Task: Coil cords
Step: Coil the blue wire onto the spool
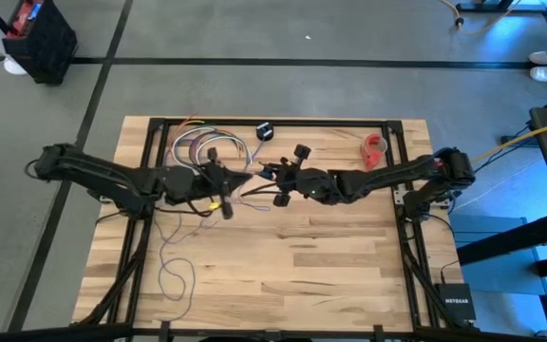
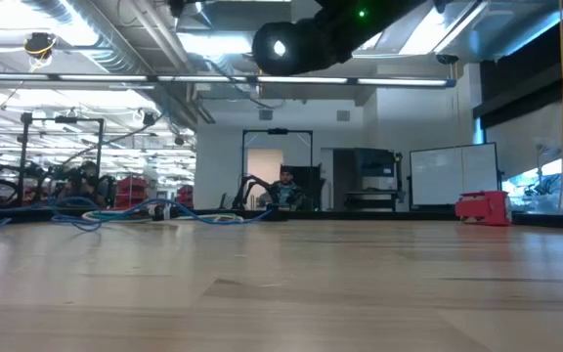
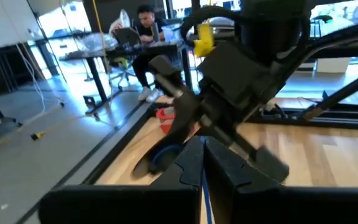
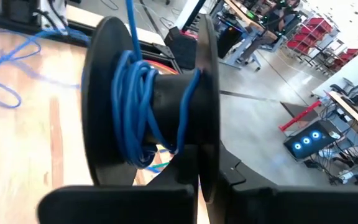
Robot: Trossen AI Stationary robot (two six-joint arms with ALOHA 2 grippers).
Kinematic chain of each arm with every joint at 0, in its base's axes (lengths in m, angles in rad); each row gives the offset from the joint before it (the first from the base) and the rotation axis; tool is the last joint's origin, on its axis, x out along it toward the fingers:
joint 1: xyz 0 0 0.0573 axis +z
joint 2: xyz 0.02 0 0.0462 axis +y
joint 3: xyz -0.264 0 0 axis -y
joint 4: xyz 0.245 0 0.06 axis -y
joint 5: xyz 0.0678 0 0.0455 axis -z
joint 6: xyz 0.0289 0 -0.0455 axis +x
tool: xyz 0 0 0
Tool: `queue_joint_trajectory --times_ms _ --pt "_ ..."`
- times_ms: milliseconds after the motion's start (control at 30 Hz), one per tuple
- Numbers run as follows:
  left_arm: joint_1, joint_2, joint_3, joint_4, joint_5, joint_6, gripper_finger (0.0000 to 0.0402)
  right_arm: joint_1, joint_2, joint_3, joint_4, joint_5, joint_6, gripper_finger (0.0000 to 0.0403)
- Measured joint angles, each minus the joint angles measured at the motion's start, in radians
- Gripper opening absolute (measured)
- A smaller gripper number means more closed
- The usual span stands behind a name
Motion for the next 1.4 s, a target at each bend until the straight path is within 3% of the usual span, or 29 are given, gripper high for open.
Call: queue_joint_trajectory --times_ms 200,500,800,967,1400 --pt "0.000 0.130 0.002 0.176 0.001 0.045 0.0003 0.000 0.001 0.000 0.008 0.000 0.024 0.0008" --pt "0.011 0.262 0.002 0.284 0.004 0.044 0.0006 0.001 0.002 -0.001 0.062 -0.025 0.068 0.0008" --pt "0.031 0.296 0.002 0.235 0.003 0.035 0.0007 0.002 -0.006 0.016 0.067 -0.038 0.080 0.0008" --pt "0.032 0.294 0.004 0.206 -0.001 0.019 0.0007 0.003 -0.016 0.060 0.057 -0.114 0.086 0.0008" --pt "0.032 0.293 0.004 0.173 0.000 0.013 0.0008 0.003 -0.030 0.177 0.027 -0.193 0.099 0.0008"
